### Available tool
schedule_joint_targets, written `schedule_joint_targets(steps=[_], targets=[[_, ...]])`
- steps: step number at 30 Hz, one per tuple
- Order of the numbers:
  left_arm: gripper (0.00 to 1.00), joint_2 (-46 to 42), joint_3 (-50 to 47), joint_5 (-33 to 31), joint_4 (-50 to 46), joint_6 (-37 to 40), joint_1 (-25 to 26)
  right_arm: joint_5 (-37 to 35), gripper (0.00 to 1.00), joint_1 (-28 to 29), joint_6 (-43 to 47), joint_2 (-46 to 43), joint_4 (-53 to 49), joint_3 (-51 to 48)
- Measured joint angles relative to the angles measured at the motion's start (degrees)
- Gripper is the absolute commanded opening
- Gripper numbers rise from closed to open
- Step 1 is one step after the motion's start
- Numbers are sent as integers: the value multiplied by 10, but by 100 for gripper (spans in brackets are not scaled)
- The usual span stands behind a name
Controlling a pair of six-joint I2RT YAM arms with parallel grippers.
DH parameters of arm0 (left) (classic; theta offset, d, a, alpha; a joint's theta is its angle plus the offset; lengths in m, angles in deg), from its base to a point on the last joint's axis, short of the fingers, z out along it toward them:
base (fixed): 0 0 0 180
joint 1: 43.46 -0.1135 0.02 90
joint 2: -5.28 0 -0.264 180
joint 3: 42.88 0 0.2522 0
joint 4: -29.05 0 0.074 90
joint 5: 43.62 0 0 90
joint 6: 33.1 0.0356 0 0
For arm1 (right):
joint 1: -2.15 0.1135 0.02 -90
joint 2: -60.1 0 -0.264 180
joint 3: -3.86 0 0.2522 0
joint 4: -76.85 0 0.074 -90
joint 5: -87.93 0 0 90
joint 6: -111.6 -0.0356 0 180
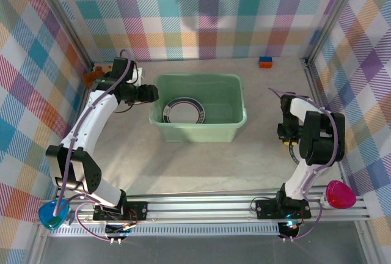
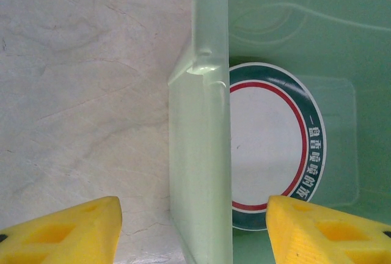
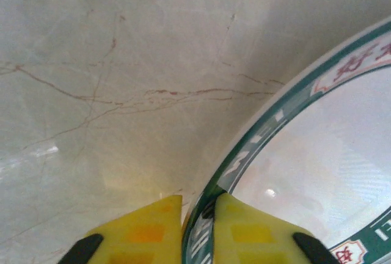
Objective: Place the plates into the plastic bin on the countertop
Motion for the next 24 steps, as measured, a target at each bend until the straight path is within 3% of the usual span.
schedule_joint_targets(steps=[9, 18, 24], targets=[[64, -7, -16, 0, 5, 0, 0, 30, 0, 42, -25, -4, -23, 72], [64, -15, -32, 1, 13, 1, -4, 47, 7, 144, -96, 90, -66, 216], [64, -18, -38, 2, 13, 2, -6, 50, 12, 178, -138, 174, -96, 308]])
